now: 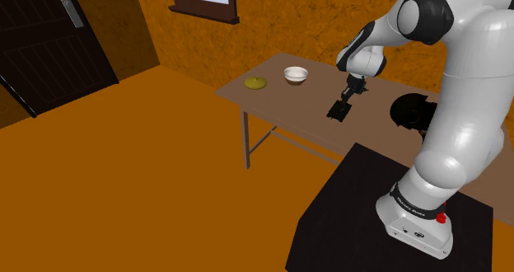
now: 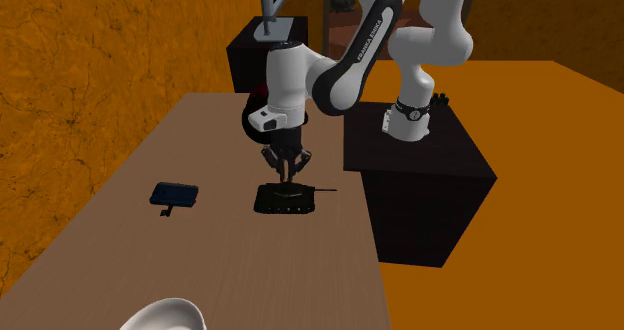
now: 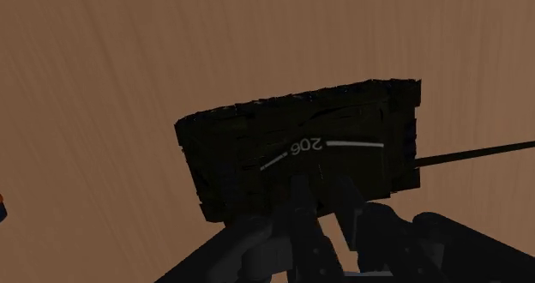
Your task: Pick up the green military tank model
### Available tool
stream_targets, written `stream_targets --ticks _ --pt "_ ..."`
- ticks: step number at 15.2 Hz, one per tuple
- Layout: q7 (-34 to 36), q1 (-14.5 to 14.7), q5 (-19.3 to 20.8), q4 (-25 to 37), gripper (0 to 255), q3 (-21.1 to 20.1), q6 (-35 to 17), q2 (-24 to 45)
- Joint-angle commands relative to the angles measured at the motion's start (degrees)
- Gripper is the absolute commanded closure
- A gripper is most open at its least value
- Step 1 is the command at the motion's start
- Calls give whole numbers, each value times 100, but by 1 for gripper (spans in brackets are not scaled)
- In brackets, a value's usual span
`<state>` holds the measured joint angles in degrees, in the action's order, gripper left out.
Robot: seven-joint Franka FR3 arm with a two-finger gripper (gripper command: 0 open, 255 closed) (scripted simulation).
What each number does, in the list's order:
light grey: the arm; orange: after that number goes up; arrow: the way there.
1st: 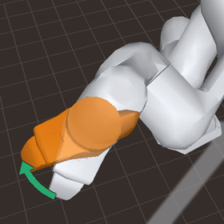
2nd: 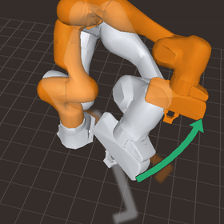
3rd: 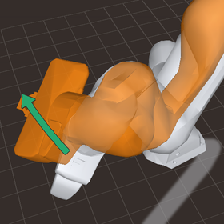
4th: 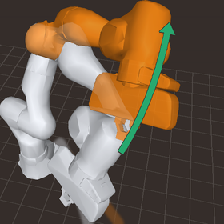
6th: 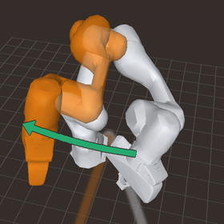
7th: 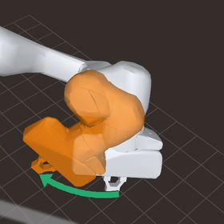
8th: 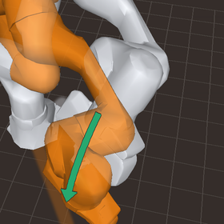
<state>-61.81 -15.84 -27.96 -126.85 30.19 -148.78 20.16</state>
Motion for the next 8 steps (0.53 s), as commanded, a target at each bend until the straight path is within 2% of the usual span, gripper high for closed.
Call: stream_targets --ticks 1,8 --pt "-3 -2 -5 1 255 -3 -3 4" --pt "58 40 75 -16 255 47 43 -72"
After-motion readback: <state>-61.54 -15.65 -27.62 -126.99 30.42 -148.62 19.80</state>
